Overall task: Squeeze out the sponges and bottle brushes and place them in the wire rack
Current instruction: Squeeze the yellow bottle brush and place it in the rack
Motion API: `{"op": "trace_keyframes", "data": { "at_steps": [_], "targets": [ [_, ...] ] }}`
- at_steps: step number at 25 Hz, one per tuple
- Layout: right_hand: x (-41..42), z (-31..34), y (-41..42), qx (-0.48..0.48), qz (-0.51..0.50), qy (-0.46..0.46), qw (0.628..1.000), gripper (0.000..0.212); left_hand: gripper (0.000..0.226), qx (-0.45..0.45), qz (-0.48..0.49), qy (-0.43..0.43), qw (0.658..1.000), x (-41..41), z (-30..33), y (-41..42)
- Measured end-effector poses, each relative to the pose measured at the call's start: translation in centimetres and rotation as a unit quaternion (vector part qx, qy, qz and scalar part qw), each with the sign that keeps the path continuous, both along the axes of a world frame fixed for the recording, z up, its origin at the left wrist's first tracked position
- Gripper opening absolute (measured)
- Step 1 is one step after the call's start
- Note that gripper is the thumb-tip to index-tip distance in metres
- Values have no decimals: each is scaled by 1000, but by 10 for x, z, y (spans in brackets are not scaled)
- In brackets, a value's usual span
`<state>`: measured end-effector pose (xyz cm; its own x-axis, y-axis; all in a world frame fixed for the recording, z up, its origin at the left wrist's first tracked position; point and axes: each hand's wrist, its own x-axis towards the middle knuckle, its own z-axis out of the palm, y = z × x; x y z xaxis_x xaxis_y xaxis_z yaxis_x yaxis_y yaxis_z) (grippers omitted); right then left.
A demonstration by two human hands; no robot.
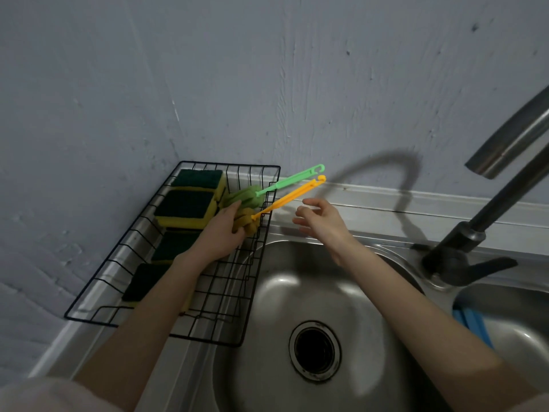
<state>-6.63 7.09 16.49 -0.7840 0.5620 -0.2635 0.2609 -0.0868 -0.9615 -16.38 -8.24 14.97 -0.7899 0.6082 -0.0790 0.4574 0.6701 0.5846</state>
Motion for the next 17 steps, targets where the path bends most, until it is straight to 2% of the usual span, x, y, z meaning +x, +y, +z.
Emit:
{"op": "trace_keyframes", "data": {
  "at_steps": [5,9,13,17],
  "targets": [
    [39,12,3,118,28,-30,992,36,44,29,-33,55,998,39,37,2],
    [78,21,9,238,62,-53,968,38,37,15,-58,127,990,79,55,9],
    [125,25,23,263,71,-65,960,37,36,22,-85,135,987,123,54,26],
    [181,13,54,269,71,-93,956,37,36,16,-158,111,981,178,44,63]
  ]
}}
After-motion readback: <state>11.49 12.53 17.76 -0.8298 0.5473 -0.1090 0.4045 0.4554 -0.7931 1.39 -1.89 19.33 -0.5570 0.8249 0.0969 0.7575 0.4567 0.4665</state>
